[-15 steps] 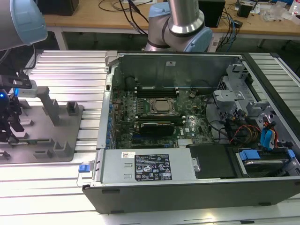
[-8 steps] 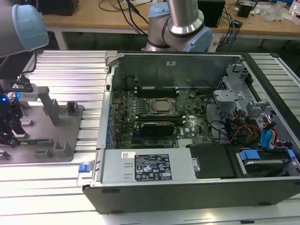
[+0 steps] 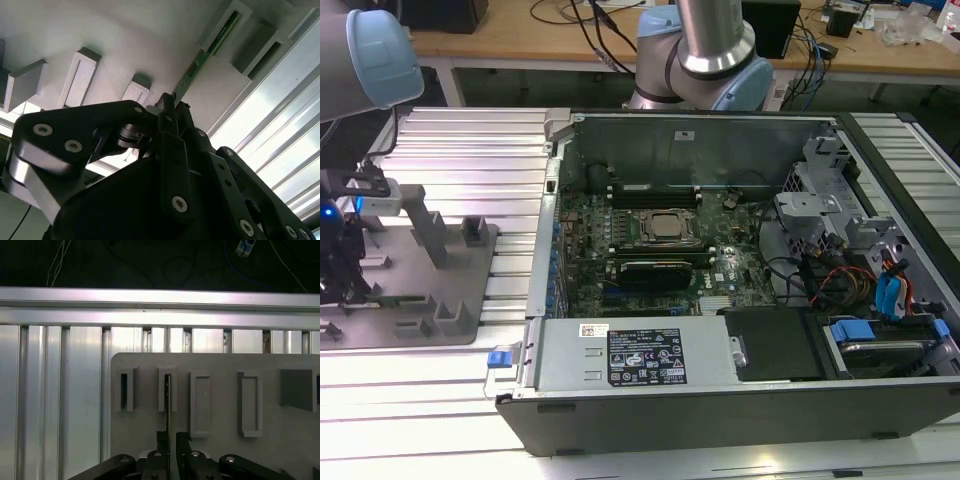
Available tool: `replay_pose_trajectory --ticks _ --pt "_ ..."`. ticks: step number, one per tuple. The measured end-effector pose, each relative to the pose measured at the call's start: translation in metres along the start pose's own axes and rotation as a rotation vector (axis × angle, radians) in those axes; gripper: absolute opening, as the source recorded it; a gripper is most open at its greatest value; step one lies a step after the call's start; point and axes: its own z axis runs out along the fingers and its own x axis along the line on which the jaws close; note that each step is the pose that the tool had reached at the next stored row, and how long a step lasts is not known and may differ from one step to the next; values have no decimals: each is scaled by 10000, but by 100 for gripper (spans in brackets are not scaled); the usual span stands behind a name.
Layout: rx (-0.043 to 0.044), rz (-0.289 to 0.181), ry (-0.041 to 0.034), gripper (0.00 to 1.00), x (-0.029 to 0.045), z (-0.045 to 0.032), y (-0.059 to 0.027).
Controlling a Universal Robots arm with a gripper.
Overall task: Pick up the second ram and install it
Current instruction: 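Pick up the second ram and move it above second insertion slot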
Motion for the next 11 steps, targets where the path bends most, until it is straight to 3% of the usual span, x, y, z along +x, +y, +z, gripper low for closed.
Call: replay_pose_trajectory --ticks 11 --pt "0 -165 4 18 38 38 -1"
